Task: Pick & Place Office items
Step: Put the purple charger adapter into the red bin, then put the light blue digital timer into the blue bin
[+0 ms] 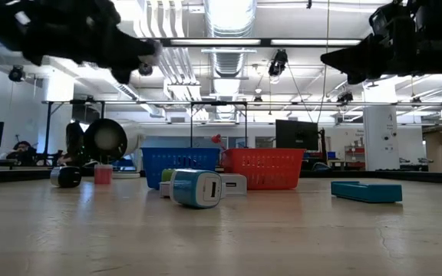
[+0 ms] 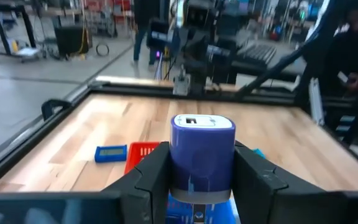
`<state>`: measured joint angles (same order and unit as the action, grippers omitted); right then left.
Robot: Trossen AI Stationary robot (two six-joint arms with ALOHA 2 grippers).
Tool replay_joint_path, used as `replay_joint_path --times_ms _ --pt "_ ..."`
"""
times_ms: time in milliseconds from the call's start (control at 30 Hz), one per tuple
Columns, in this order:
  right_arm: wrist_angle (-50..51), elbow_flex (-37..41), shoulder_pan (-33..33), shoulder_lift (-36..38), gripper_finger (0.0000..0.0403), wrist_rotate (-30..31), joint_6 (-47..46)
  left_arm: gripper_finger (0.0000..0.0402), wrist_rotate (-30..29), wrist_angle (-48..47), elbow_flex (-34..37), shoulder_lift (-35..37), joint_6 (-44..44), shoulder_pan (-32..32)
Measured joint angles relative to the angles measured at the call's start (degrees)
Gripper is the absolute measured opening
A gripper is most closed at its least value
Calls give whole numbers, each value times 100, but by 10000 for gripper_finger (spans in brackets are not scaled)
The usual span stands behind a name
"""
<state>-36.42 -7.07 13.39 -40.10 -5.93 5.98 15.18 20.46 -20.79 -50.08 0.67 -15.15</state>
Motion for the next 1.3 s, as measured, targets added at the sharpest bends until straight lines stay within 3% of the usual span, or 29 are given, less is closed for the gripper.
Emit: replay_joint_path --times_ms 500,600,733,933,1133,1200,1300 --pt "-12 0 0 -61 13 9 6 133 451 55 -2758 -4200 -635 303" --pt "-12 0 0 -61 13 9 14 133 780 -36 -3206 -4948 -633 311" --pt "24 0 0 -61 13 6 28 133 804 -289 -3687 -5696 -593 352" --pt "24 0 2 -63 13 6 28 133 808 -776 -4138 -6251 -565 416" --pt "23 0 2 -61 13 4 45 133 607 -869 -4186 -6256 -603 418" --pt "24 0 2 -61 13 4 44 161 597 -959 -4188 -6222 -581 416" --pt "24 0 2 -61 13 2 44 248 588 -1074 -4189 -6155 -581 419"
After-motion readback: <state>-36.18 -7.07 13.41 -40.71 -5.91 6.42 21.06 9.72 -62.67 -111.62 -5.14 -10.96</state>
